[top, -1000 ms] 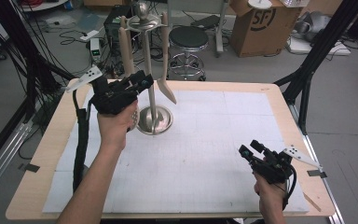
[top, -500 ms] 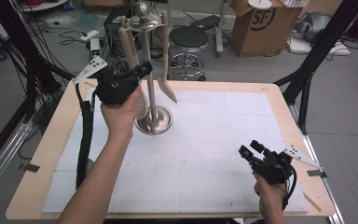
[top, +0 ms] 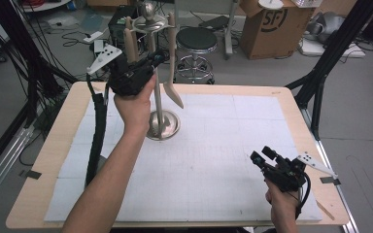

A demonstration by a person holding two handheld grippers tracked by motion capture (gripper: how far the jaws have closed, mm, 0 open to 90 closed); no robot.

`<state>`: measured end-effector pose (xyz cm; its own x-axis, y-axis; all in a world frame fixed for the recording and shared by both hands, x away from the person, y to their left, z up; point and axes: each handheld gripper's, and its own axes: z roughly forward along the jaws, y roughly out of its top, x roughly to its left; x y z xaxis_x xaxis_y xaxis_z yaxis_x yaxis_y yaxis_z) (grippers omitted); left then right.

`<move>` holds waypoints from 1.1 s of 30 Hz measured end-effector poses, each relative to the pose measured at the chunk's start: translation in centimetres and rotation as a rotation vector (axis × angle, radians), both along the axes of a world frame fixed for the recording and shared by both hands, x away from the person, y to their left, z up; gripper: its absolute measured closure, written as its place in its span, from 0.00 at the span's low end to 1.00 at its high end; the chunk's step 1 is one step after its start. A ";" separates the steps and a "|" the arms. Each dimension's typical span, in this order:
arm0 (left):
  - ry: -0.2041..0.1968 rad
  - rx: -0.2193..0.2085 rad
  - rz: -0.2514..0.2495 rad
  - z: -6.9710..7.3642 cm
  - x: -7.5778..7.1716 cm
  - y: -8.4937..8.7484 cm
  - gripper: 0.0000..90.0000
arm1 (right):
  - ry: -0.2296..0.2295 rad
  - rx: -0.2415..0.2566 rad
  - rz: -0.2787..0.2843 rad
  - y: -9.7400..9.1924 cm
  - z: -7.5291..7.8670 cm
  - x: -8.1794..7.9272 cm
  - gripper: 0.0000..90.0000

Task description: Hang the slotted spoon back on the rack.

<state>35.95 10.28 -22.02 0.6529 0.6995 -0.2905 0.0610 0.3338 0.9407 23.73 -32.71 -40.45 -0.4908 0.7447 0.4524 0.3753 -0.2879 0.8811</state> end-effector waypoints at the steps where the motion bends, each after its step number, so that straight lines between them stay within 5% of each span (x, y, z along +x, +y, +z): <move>1: 0.000 0.000 0.007 0.1 0.1 -0.1 1.00 | 0.002 0.001 0.000 0.0 0.0 0.0 0.30; 19: -0.026 -0.037 0.101 2.0 0.4 -0.5 1.00 | -0.003 -0.008 0.009 0.3 -0.2 0.1 0.30; 33: -0.026 -0.050 0.106 2.0 0.3 0.2 1.00 | -0.003 -0.007 0.005 0.2 -0.1 0.0 0.30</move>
<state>36.23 10.49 -20.06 0.5839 0.7501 -0.3105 -0.0013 0.3833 0.9236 23.73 -32.55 -40.57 -0.4959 0.7453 0.4456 0.3741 -0.2797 0.8842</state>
